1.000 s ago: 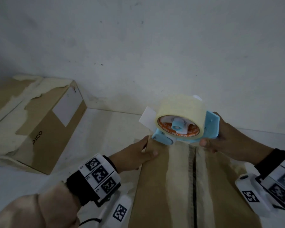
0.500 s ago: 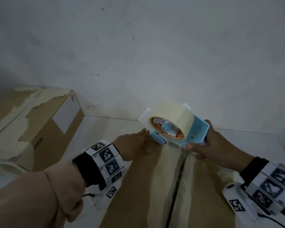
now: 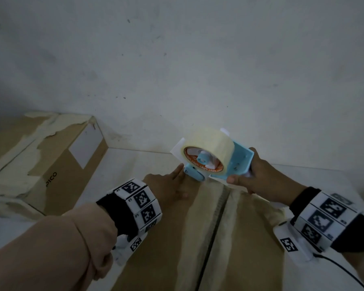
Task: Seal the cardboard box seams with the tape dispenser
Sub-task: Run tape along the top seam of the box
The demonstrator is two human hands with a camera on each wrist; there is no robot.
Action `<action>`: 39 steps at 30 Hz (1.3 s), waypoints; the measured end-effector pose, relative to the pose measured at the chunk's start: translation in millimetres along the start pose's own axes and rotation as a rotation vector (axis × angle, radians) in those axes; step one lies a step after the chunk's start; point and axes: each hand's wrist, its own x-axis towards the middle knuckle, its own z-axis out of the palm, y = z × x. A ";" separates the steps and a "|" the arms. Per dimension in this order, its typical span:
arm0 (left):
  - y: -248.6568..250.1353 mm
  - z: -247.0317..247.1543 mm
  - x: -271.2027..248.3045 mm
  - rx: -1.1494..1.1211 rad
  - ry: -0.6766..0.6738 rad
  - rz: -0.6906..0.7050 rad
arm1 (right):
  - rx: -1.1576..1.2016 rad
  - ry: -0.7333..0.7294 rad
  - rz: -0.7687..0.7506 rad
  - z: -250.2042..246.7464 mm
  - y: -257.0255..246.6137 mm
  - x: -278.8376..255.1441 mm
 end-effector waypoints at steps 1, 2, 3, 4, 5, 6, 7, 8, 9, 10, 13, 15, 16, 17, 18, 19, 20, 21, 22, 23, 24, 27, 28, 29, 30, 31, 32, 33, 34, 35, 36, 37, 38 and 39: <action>2.3 -1.1 -0.8 0.011 0.006 -0.005 | -0.004 -0.005 -0.005 -0.8 1.0 -1.4; 5.4 -2.6 -1.7 0.017 0.011 -0.015 | -0.011 -0.008 -0.009 -2.2 2.1 -2.4; 8.1 -3.5 -2.3 0.019 0.009 -0.025 | -0.017 -0.010 -0.011 -4.0 3.7 -3.9; 10.6 -4.4 -2.4 0.020 0.004 -0.035 | -0.019 -0.009 -0.013 -6.6 5.9 -4.9; 12.1 -4.5 -2.4 0.020 -0.005 -0.046 | -0.020 -0.006 -0.015 -10.1 8.9 -6.4; 12.3 -4.0 -1.6 0.022 -0.010 -0.052 | -0.019 -0.001 -0.012 -14.2 13.5 -8.8; 12.3 -3.6 -0.7 0.027 -0.017 -0.062 | -0.015 0.003 -0.008 -19.0 18.4 -11.7; 12.7 -3.3 0.0 0.033 -0.027 -0.075 | -0.012 0.006 -0.006 -24.0 23.7 -15.3; 13.5 -3.4 0.2 0.037 -0.038 -0.092 | -0.010 0.008 -0.007 -28.2 29.3 -18.7; 15.5 -4.1 -0.6 0.039 -0.049 -0.107 | -0.005 0.010 -0.011 -31.8 33.8 -22.1; 22.7 -7.5 -3.3 0.039 -0.068 -0.119 | 0.001 0.004 -0.035 -39.5 40.0 -29.9; 22.6 -6.3 -1.0 0.032 -0.068 -0.117 | 0.014 -0.006 -0.046 -41.6 41.8 -32.2; 21.9 -5.8 1.1 0.033 -0.073 -0.124 | 0.020 -0.002 -0.053 -41.8 43.4 -32.8; 21.4 -4.5 4.5 0.034 -0.075 -0.136 | 0.020 0.006 -0.057 -41.3 45.5 -33.0; 22.7 -3.6 8.5 0.031 -0.060 -0.142 | 0.015 0.013 -0.058 -40.3 47.1 -32.9; 27.1 -3.1 12.4 0.016 -0.029 -0.129 | 0.005 0.018 -0.053 -39.2 48.0 -32.6; 34.1 -2.6 15.8 -0.018 0.011 -0.094 | -0.004 0.022 -0.051 -38.3 47.9 -33.0; 42.7 -2.9 18.2 -0.065 0.045 -0.052 | -0.009 0.025 -0.048 -38.1 48.1 -32.9; 51.6 -1.4 19.8 -0.105 0.063 -0.029 | -0.006 0.022 -0.044 -38.1 48.3 -33.1; 58.1 1.7 20.9 -0.124 0.072 -0.028 | 0.007 0.024 -0.040 -38.5 47.8 -33.4; 62.4 6.3 22.0 -0.128 0.082 -0.044 | 0.018 0.028 -0.037 -39.3 48.7 -32.2; 68.9 18.1 21.3 -0.098 0.087 -0.126 | 0.026 0.014 -0.034 -40.3 50.8 -30.0; 69.4 19.4 21.2 -0.057 0.071 -0.144 | 0.039 0.005 -0.032 -39.9 49.2 -31.0; 68.7 19.7 22.5 -0.024 0.052 -0.147 | 0.055 -0.002 -0.033 -39.7 45.9 -32.3; 66.8 20.8 25.6 -0.014 0.037 -0.139 | 0.068 -0.010 -0.049 -40.0 40.7 -34.2; 64.0 22.1 28.9 -0.016 0.026 -0.132 | 0.069 -0.024 -0.065 -40.8 35.1 -36.5; 61.1 24.1 32.5 -0.024 0.019 -0.132 | 0.055 -0.035 -0.078 -43.9 31.2 -38.0; 57.5 26.1 35.4 -0.038 0.012 -0.135 | 0.043 -0.042 -0.091 -48.4 27.5 -42.3; 54.8 28.4 37.5 -0.053 0.012 -0.138 | 0.027 -0.046 -0.089 -54.0 27.9 -46.8; 52.7 29.4 38.1 -0.065 0.018 -0.138 | 0.002 -0.045 -0.082 -59.9 29.5 -52.9; 51.1 30.2 38.7 -0.071 0.027 -0.133 | -0.026 -0.032 -0.061 -67.1 34.1 -60.1; 51.0 30.0 38.9 -0.072 0.032 -0.124 | -0.061 -0.012 -0.024 -75.5 40.7 -68.1; 51.7 29.3 38.5 -0.080 0.028 -0.116 | -0.080 0.005 0.006 -83.4 46.7 -77.6; 53.0 27.7 37.2 -0.087 0.024 -0.114 | -0.089 0.020 0.023 -90.4 52.5 -86.1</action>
